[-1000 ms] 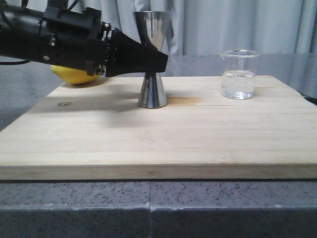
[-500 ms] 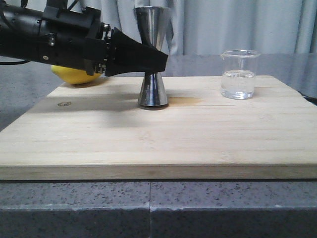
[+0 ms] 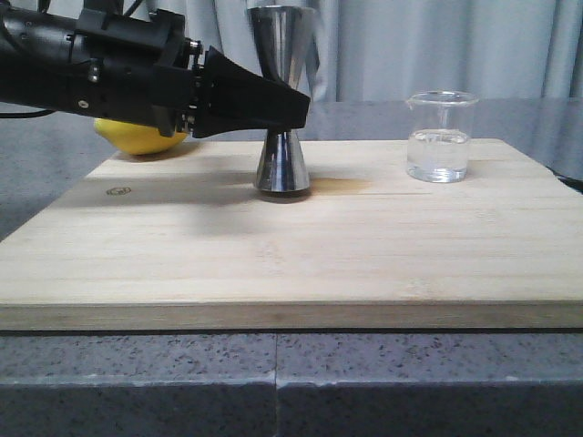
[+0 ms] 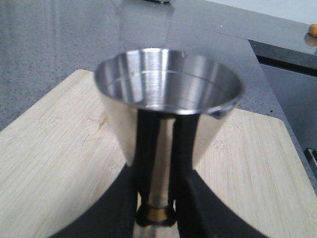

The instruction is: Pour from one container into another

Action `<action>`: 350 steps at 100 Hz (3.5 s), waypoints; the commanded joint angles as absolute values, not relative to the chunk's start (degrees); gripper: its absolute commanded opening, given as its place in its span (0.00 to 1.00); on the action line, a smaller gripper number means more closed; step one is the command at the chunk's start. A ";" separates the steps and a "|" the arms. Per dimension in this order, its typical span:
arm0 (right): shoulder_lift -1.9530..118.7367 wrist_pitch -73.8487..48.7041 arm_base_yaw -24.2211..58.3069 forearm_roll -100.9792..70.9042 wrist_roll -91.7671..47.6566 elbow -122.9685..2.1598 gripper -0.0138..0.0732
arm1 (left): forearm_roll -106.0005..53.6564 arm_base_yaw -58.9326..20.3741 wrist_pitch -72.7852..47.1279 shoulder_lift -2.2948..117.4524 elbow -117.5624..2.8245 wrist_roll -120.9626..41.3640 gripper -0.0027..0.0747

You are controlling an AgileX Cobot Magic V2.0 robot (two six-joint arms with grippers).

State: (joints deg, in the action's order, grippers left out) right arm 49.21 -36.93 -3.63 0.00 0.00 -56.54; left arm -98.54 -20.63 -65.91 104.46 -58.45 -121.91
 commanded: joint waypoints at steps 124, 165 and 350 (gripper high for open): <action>49.03 -11.52 5.94 -3.81 -2.02 -39.17 0.90 | -102.63 -20.95 -72.65 95.68 -60.02 -121.67 0.13; 49.03 1.79 14.75 0.00 -2.55 -28.85 0.90 | -102.63 -20.95 -72.65 95.68 -60.02 -121.67 0.13; 84.89 58.40 22.04 -2.11 -2.34 -23.43 0.90 | -102.63 -20.95 -72.65 95.68 -60.02 -121.67 0.13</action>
